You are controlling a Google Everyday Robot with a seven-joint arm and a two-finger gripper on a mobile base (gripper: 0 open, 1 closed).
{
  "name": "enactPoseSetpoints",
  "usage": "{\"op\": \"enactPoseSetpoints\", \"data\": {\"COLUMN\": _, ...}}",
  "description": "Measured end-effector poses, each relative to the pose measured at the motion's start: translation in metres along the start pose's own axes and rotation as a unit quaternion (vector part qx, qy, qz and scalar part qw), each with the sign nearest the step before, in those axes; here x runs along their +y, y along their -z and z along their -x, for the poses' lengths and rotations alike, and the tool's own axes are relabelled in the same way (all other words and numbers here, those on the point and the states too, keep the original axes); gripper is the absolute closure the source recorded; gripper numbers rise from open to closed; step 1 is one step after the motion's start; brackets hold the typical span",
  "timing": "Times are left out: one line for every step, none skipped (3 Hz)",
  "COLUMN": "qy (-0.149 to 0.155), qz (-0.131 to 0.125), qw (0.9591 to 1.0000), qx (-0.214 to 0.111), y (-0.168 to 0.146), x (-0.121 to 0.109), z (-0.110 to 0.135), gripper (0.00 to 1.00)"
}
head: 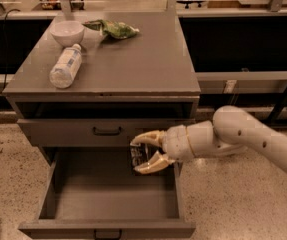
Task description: Pick rxbar chocolate from middle drawer and place on counter
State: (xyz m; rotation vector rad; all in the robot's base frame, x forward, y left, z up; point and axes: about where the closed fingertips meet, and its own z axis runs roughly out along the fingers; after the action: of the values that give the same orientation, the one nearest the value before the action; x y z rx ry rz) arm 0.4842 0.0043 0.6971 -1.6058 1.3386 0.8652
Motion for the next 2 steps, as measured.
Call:
{"op": "enactPoseSetpoints", "data": {"qy": 0.013, "qz": -0.014, "qw": 0.9996, "qx": 0.019, "y": 0.045, "x": -0.021, "z": 0.041, "gripper": 1.0}}
{"op": "enactPoseSetpoints", "data": {"qy": 0.013, "qz": -0.025, "qw": 0.9988, "qx": 0.04, "y": 0.079, "x": -0.059, "z": 0.074, "gripper": 1.0}}
